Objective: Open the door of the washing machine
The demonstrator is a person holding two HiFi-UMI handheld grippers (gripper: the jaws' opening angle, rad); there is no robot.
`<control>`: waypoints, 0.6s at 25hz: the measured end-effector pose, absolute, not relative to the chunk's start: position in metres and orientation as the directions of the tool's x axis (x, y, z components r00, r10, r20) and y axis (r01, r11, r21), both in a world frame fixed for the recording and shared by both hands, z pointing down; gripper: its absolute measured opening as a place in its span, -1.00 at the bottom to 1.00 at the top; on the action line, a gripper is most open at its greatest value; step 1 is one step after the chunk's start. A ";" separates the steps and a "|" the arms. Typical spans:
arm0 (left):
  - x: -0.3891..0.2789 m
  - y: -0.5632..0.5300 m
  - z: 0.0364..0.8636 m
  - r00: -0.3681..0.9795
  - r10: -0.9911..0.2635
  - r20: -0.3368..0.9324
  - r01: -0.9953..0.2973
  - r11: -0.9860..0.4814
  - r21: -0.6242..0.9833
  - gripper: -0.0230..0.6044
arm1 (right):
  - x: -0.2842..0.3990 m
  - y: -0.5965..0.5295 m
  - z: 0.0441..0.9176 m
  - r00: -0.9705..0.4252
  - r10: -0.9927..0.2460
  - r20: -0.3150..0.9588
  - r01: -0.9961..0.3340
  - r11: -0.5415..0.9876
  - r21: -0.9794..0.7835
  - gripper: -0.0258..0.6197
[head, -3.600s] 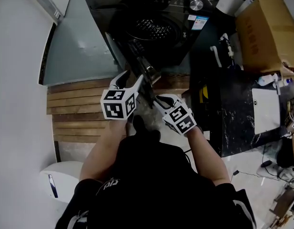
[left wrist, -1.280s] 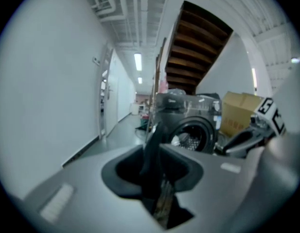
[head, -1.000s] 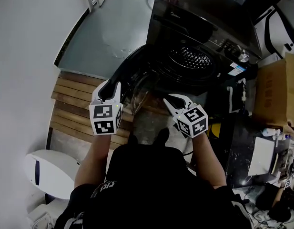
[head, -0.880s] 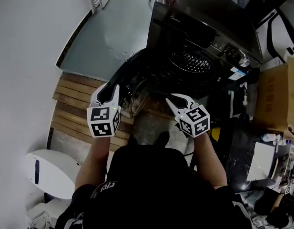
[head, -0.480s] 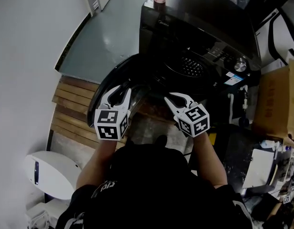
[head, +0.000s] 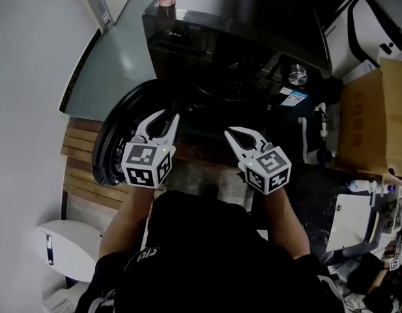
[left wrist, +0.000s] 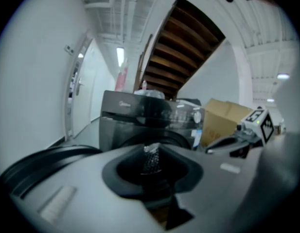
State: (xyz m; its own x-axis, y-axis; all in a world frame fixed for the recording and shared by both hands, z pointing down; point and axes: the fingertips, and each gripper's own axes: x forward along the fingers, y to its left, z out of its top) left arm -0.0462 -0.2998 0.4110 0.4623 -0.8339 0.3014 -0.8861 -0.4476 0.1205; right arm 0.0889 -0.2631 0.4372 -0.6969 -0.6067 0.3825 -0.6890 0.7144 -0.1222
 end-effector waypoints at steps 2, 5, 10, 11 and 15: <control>-0.032 -0.301 0.405 0.481 -0.830 0.283 -0.876 -0.468 0.118 -0.63 | 0.100 -0.258 0.423 -0.710 -0.616 0.341 -0.681 0.724 -0.110 -0.93; -0.018 -0.305 0.398 0.486 -0.833 0.263 -0.873 -0.474 0.112 -0.76 | 0.117 -0.259 0.406 -0.713 -0.642 0.281 -0.685 0.723 -0.086 -0.94; -0.006 -0.320 0.389 0.522 -0.813 0.259 -0.852 -0.510 0.118 -0.87 | 0.137 -0.273 0.387 -0.666 -0.712 0.223 -0.738 0.672 -0.058 -0.94; -0.006 -0.326 0.384 0.526 -0.812 0.252 -0.850 -0.515 0.116 -0.89 | 0.141 -0.278 0.383 -0.648 -0.732 0.210 -0.756 0.651 -0.065 -0.94; -0.013 -0.349 0.368 0.538 -0.816 0.212 -0.843 -0.521 0.134 -0.90 | 0.150 -0.298 0.372 -0.583 -0.795 0.167 -0.812 0.575 -0.095 -0.94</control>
